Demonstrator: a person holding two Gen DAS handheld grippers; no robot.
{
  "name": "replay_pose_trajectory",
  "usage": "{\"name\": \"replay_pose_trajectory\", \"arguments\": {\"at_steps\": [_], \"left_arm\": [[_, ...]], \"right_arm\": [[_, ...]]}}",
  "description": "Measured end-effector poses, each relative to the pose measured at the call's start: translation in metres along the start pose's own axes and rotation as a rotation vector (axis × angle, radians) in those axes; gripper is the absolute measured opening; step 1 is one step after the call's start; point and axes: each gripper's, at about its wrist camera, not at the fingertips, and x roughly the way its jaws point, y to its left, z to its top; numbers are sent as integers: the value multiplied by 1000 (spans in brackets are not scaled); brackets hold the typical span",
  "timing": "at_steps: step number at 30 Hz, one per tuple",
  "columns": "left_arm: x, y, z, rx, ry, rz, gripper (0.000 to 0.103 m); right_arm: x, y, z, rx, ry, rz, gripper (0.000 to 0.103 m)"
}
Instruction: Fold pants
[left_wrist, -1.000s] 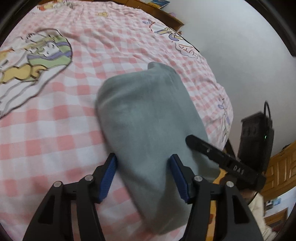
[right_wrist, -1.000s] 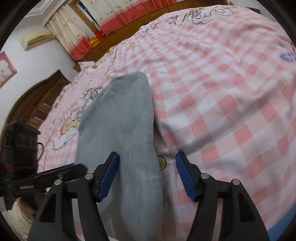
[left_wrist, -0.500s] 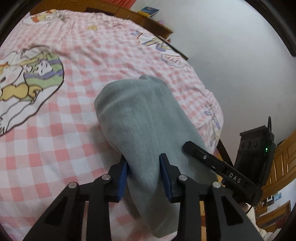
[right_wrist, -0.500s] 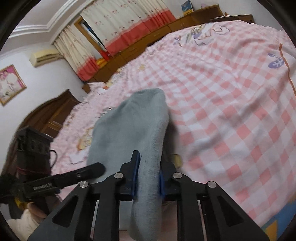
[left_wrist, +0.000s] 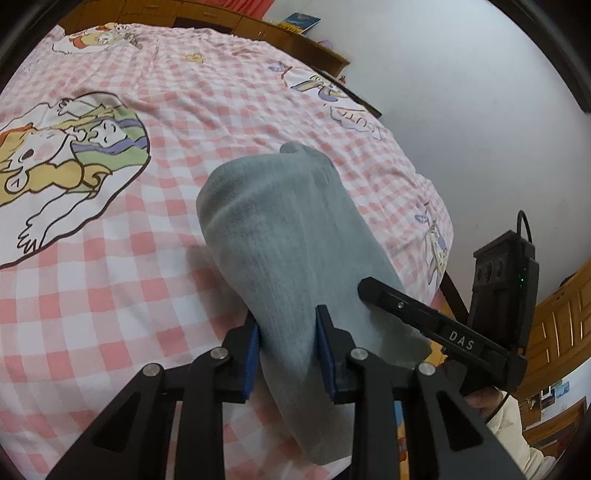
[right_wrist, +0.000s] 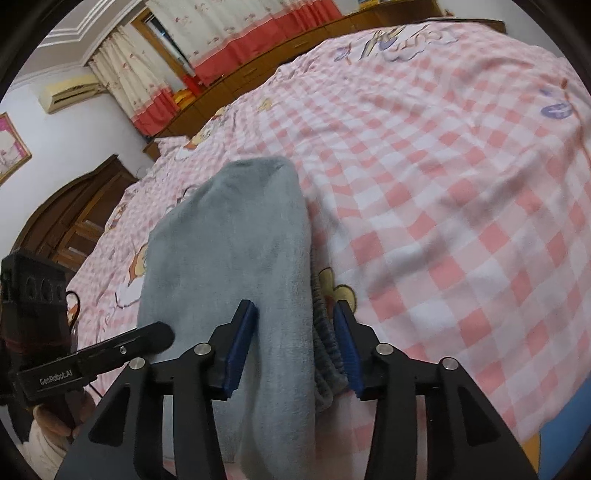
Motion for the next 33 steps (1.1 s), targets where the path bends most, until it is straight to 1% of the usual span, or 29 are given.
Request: {"name": "replay_pose_trajectory", "arguments": {"at_steps": [1, 3, 5, 6, 7, 9, 11, 15, 18, 21, 26, 28, 30, 33], "left_arm": [[4, 2, 0, -8, 17, 10, 32], [14, 9, 0, -34, 45, 27, 34], [19, 17, -1, -69, 44, 15, 35], [18, 19, -1, -79, 39, 1, 35], [15, 19, -1, -76, 33, -8, 33], [9, 16, 0, -57, 17, -22, 31], [-5, 12, 2, -33, -18, -17, 30], [-40, 14, 10, -15, -91, -20, 30], [-71, 24, 12, 1, -135, 20, 30], [-101, 41, 16, 4, -173, 78, 30], [-149, 90, 16, -28, -217, 192, 30], [-165, 114, 16, -43, -230, 232, 30], [-176, 132, 15, -54, -240, 255, 30], [-187, 162, 15, -77, -258, 273, 30]], "right_arm": [[3, 0, -1, -4, 4, -1, 45], [6, 3, -2, -11, -2, 17, 38], [3, 6, -3, -15, -20, 11, 32], [-1, 9, -4, -19, -37, 14, 31], [-4, 11, -5, -17, -49, 17, 29], [-12, 16, -6, -1, -69, 44, 28], [-19, 23, -8, 8, -85, 75, 28], [-24, 49, -3, -7, -117, 138, 28], [-16, 78, 1, -38, -114, 186, 28], [5, 113, 3, -66, -91, 231, 28], [51, 179, 0, -102, -41, 302, 28], [67, 199, -2, -117, -23, 313, 28], [87, 221, -1, -138, 0, 317, 28], [107, 240, 2, -148, 29, 323, 28]]}}
